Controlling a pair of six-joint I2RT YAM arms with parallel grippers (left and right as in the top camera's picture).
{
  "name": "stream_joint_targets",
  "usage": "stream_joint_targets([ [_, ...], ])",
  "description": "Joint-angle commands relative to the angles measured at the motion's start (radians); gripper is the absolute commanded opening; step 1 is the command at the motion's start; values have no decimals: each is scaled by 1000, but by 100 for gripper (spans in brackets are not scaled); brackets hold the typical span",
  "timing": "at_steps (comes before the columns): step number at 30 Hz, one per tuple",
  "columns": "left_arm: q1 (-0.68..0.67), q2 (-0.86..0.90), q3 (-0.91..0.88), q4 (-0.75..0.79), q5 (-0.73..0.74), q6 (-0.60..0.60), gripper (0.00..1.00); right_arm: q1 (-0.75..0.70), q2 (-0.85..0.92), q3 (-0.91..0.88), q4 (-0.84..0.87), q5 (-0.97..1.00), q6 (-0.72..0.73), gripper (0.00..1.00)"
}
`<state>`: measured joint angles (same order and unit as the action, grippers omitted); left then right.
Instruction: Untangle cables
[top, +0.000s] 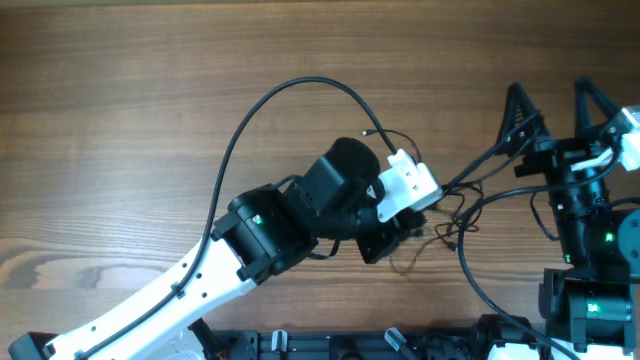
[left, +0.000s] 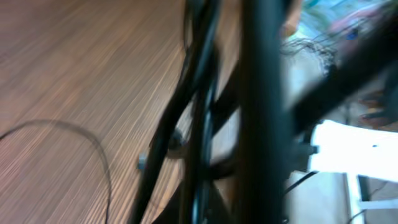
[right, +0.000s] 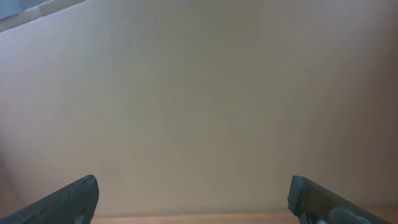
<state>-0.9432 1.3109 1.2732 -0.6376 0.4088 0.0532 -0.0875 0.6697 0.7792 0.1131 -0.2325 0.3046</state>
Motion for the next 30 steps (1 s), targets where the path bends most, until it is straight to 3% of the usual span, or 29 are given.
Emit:
stream_joint_targets([
  [1,-8,10,-13,-89,-151,23,4,-11,1,14,27,166,73,100],
  [6,-8,10,-13,-198,-187,101,4,-11,1,14,28,239,73,100],
  [14,-8,10,-13,-221,-202,127,4,-11,1,14,23,329,68,100],
  [21,-3,9,-13,-247,-393,127,4,-11,1,14,20,418,61,100],
  [26,127,3,-13,-257,-381,119,4,-11,1,14,-3,420,30,100],
  [30,227,-29,-13,-213,-305,110,4,-11,1,14,-129,364,-99,100],
])
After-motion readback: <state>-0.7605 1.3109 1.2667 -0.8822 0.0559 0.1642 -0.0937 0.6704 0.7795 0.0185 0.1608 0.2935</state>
